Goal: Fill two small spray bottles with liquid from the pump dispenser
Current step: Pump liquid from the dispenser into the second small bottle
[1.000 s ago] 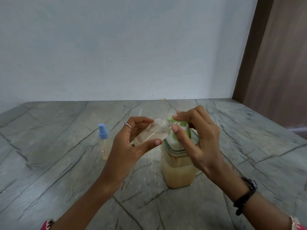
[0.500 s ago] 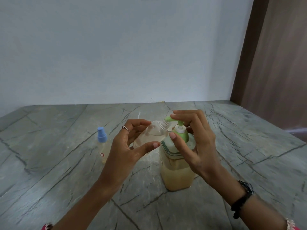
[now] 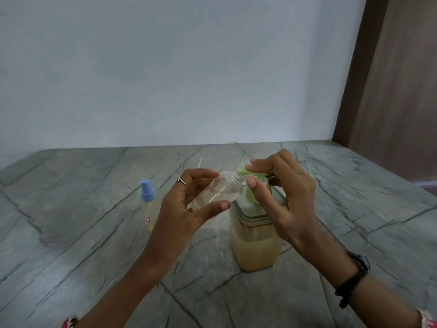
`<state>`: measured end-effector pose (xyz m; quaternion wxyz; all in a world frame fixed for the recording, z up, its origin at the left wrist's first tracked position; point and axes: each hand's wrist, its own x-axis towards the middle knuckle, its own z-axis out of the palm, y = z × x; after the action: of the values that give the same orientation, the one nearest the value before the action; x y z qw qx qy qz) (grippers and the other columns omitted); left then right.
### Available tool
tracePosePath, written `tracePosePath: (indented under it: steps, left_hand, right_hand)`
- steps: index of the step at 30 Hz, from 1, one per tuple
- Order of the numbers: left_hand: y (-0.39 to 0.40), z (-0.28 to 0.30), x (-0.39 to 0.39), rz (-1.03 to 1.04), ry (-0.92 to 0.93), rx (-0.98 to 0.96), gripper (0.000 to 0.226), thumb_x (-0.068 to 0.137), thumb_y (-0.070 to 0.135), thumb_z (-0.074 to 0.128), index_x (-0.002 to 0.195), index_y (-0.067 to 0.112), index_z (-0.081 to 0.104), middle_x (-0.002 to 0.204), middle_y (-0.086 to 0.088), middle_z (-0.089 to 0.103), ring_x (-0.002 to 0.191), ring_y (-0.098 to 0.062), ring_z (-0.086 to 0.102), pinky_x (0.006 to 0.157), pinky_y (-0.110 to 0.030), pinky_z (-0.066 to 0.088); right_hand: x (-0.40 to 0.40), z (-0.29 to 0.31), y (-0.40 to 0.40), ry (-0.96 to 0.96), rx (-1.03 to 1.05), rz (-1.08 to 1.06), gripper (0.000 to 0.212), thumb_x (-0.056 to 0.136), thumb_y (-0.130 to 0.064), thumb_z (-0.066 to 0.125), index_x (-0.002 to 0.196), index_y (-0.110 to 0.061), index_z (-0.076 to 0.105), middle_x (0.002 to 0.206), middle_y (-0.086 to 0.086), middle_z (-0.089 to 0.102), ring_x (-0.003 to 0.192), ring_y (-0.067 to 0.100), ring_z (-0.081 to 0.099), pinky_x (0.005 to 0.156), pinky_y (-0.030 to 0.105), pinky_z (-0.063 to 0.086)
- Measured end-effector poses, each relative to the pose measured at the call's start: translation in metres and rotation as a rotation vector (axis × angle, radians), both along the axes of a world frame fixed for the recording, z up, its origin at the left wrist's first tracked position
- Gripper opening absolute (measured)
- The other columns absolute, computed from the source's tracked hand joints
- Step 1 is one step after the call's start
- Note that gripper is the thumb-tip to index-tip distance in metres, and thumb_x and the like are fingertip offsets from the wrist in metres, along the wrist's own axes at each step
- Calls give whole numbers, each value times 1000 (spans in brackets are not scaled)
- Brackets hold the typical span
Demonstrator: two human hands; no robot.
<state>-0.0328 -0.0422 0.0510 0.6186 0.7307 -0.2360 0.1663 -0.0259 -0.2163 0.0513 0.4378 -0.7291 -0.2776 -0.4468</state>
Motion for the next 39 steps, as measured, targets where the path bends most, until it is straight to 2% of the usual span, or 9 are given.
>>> tracePosePath:
  steps: [3,10,16,21,25,31,35,39]
  left_hand:
    - [0,0,1,-4,-4,-2,47,55,29,74,98,26,57,95,20,66,96,-2,64,72,-12,51]
    - [1,-1,1,3,-11,-1,48,55,29,73,99,29,56,101,16,65,98,-4,63,76,-16,54]
    - [1,-1,2,0,-17,-7,47,54,29,74,97,30,56,96,22,66,96,-2,64,74,-14,53]
    - [0,-1,1,-17,-8,-18,44,55,25,73,96,28,56,89,28,66,92,4,63,69,-10,51]
    - [2,-2,1,-6,-8,-2,44,56,27,73,97,29,57,92,24,66,95,0,63,74,-16,54]
    - [2,-3,2,-13,-17,-9,46,56,29,74,98,28,57,95,20,66,97,-4,63,75,-15,53]
    - [1,-3,3,-9,-19,-23,46,56,26,76,98,28,56,94,19,67,97,-5,63,75,-15,53]
    - [1,-2,1,-11,-25,-15,50,57,36,83,99,30,56,97,17,67,98,-5,64,75,-16,53]
  right_hand:
    - [-2,-3,0,8,-10,34,19,88,-32,53,100,-19,59,98,-5,56,94,-3,57,73,11,45]
    - [-3,-12,-3,8,-57,60,34,87,-30,55,117,-16,55,118,-5,53,109,3,54,84,14,45]
    - [-2,-9,-2,-6,-25,46,29,87,-28,54,112,-15,57,110,-4,55,103,0,55,79,12,43]
    - [0,-7,0,-33,-25,12,24,87,-25,55,100,-7,64,101,-5,54,100,-5,54,74,12,45]
    - [-1,-4,0,-23,-48,-14,23,87,-27,56,92,-7,65,92,-3,54,88,7,59,66,17,49]
    - [-1,-9,-1,-26,-78,-26,30,85,-29,57,105,-7,59,106,-7,48,102,-6,51,72,11,46]
    - [-1,-10,-2,-39,-99,-37,35,85,-33,57,113,-12,54,114,-4,48,103,-7,48,69,16,49]
    - [-2,-9,-2,-35,-94,-23,34,85,-32,57,113,-12,55,116,-4,49,103,-6,49,72,13,47]
